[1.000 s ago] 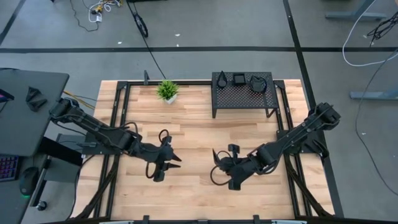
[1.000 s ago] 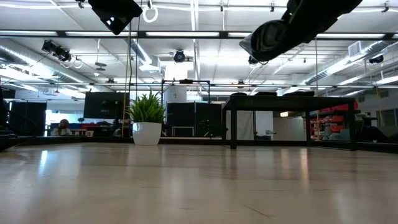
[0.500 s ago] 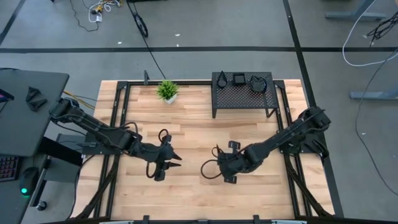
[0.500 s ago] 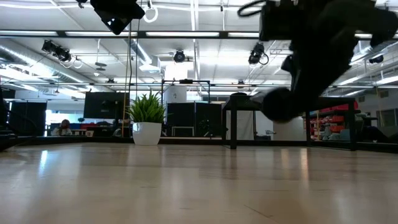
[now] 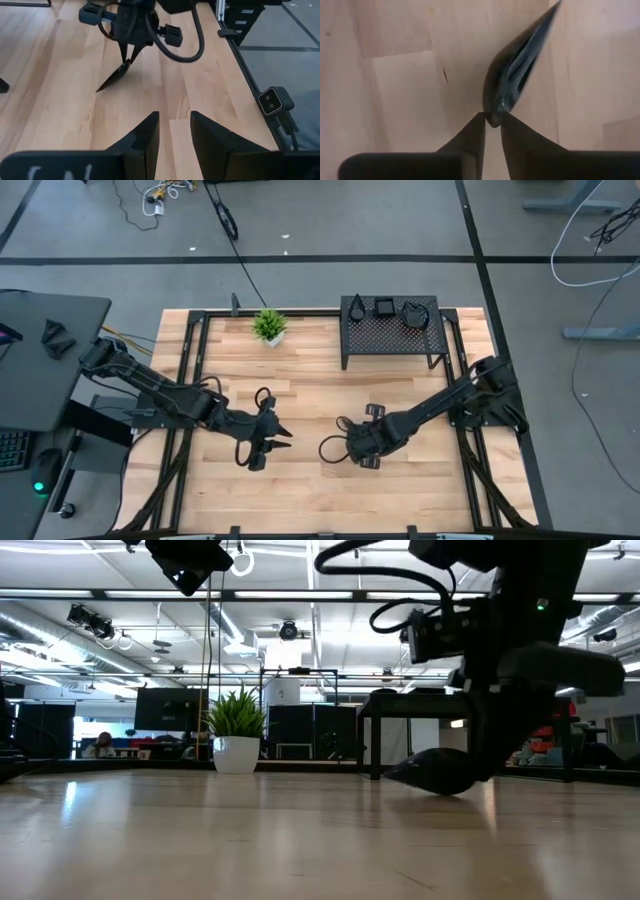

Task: Pick & Place Mini shaped plates
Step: Stack the black drop-shaped plate on top of the black drop-shaped plate on the shelf

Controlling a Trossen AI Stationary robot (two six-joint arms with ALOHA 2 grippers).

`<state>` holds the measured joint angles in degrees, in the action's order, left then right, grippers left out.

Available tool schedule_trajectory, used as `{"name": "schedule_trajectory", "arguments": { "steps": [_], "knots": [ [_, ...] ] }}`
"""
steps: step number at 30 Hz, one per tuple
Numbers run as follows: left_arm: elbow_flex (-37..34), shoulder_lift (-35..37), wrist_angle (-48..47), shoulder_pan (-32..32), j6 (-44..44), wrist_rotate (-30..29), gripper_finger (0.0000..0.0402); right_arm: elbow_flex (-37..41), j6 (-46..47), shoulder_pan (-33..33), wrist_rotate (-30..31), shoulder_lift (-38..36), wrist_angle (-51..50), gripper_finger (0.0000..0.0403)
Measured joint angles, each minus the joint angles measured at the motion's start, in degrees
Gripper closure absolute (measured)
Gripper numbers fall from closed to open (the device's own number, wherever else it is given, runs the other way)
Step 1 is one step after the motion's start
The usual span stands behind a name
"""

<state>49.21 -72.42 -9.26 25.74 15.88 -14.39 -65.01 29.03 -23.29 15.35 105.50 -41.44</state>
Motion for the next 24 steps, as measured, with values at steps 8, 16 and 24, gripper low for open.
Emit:
{"name": "schedule_trajectory", "arguments": {
  "steps": [8,16,24],
  "knots": [
    [0.00,0.00,-0.04,0.00,0.02,0.00,0.0287,0.00,-1.04,-0.20,-0.14,0.89,0.17,0.0281],
    [0.00,0.00,-0.08,0.00,0.00,0.00,0.0287,0.00,-2.09,-1.58,-5.53,-3.46,-0.25,0.0217],
    [0.00,0.00,-0.06,0.00,0.00,0.00,0.0287,-0.02,4.03,-1.25,-0.10,-7.97,-1.37,0.0209]
  ]
}}
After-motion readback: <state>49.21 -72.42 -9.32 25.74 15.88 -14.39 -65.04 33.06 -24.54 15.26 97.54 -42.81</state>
